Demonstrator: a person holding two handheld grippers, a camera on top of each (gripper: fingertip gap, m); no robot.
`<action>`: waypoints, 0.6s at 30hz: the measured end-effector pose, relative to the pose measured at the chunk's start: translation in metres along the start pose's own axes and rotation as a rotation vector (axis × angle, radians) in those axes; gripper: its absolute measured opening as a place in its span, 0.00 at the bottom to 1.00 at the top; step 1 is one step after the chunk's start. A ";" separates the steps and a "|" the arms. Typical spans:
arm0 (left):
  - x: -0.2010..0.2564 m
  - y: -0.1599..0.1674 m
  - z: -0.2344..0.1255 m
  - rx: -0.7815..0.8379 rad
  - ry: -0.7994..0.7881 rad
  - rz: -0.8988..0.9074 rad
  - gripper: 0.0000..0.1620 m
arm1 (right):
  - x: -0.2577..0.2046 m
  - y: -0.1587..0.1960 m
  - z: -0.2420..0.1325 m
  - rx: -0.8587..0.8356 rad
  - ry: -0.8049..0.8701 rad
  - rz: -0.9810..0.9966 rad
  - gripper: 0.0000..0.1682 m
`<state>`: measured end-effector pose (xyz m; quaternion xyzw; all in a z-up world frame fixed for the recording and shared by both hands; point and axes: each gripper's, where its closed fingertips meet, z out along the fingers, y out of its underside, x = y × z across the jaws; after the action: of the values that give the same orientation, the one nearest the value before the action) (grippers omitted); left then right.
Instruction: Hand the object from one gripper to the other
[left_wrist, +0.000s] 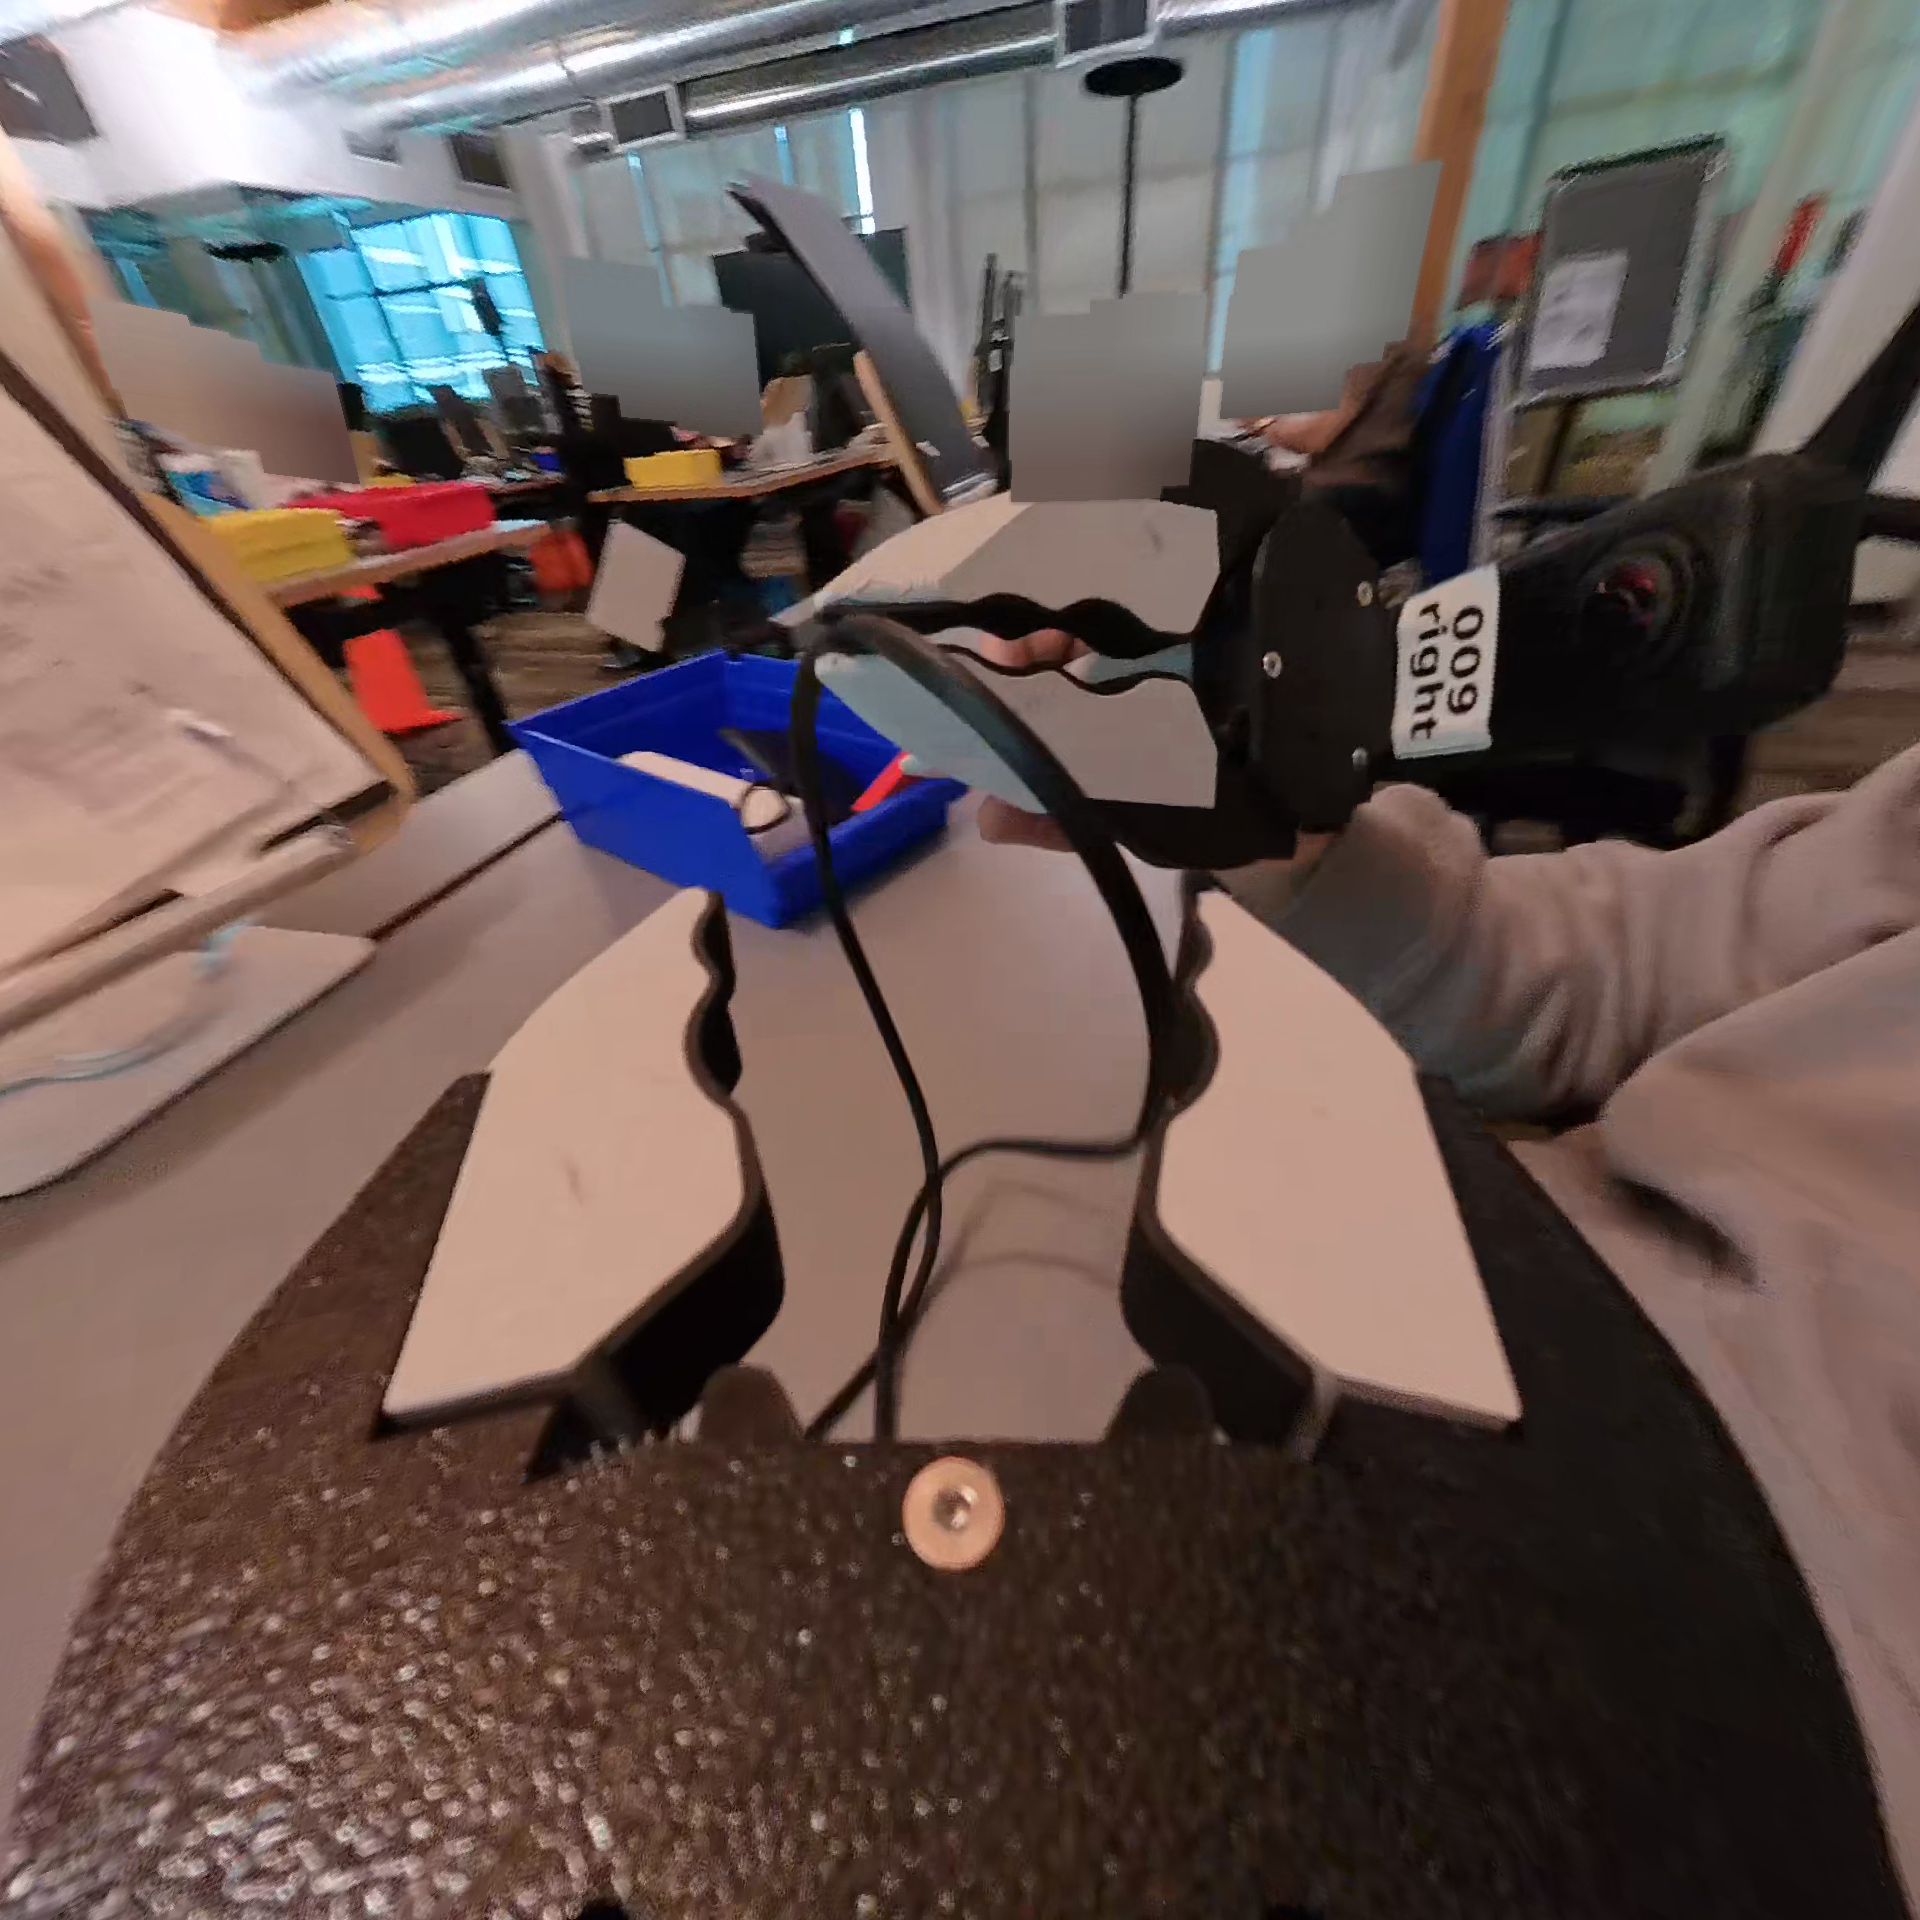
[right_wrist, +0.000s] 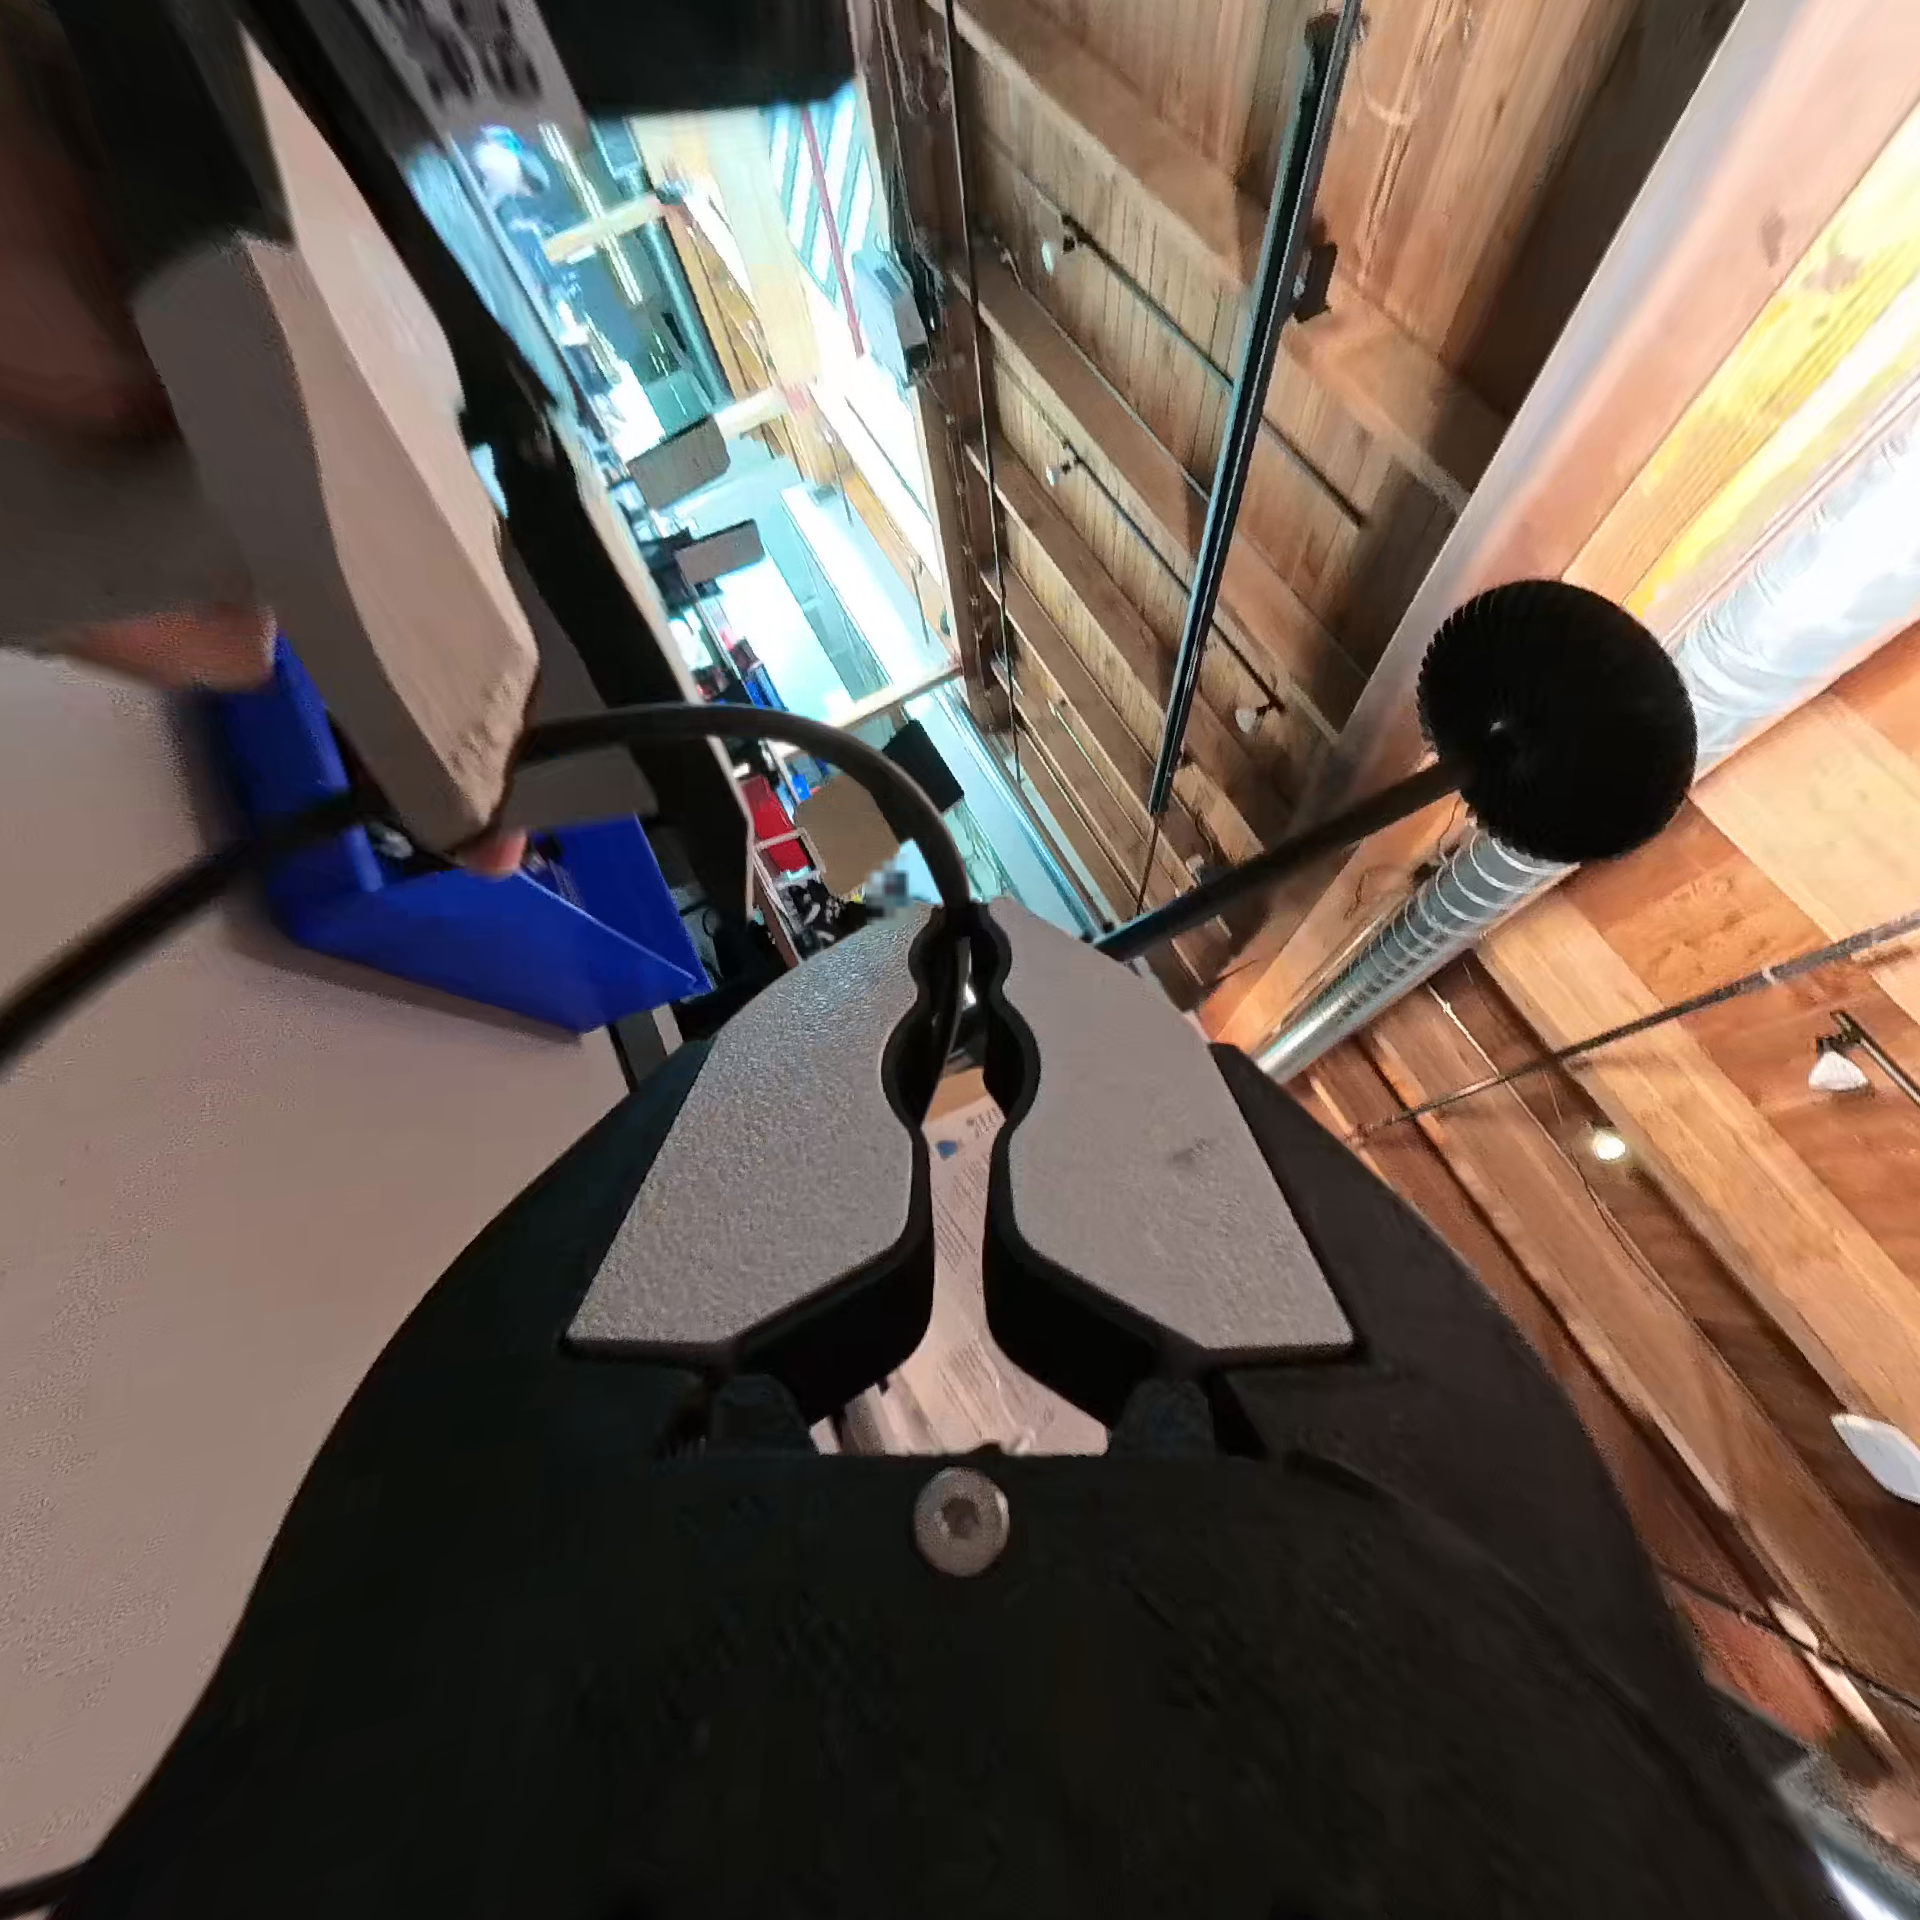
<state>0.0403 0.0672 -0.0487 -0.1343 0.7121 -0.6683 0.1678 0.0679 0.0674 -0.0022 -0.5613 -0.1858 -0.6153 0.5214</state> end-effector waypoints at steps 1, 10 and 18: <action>0.001 0.003 0.003 0.003 0.034 -0.041 0.54 | -0.002 -0.004 0.000 0.016 -0.006 -0.006 0.02; 0.000 0.028 0.022 0.014 0.137 -0.154 0.60 | -0.016 -0.032 -0.007 0.203 -0.134 0.185 0.02; 0.010 0.041 0.030 -0.008 0.181 -0.079 0.29 | -0.026 -0.052 -0.014 0.337 -0.278 0.413 0.02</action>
<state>0.0451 0.0391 -0.0915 -0.1021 0.7210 -0.6811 0.0756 0.0128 0.0878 -0.0113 -0.5716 -0.2370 -0.3739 0.6908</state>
